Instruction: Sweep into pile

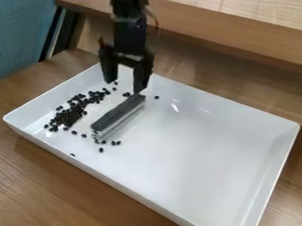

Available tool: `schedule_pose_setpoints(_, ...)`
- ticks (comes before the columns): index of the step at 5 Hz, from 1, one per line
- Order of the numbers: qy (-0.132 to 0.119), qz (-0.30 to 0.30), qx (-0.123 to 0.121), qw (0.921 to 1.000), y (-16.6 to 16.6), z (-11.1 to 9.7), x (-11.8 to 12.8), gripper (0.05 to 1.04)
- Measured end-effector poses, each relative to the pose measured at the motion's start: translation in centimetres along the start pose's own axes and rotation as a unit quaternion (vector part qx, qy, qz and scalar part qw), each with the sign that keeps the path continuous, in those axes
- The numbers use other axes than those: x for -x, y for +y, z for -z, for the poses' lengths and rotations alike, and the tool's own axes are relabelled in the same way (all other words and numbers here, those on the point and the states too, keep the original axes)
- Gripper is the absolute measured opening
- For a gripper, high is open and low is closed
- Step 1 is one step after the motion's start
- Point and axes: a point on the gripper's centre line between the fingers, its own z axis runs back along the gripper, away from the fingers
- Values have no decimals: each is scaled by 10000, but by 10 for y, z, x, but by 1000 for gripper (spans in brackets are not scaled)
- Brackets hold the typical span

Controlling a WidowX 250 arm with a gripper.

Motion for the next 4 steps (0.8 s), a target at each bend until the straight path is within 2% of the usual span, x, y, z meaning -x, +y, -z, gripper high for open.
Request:
schedule_pose_setpoints(1, -123, 178, 118, 9997, -16, -13, -1, 999)
schedule_pose_setpoints(2, -115, 443, 215, 9987, -34, -14, -2, 999)
schedule_pose_setpoints(4, 36, 789, 464, 9958, -71, -14, 1, 999)
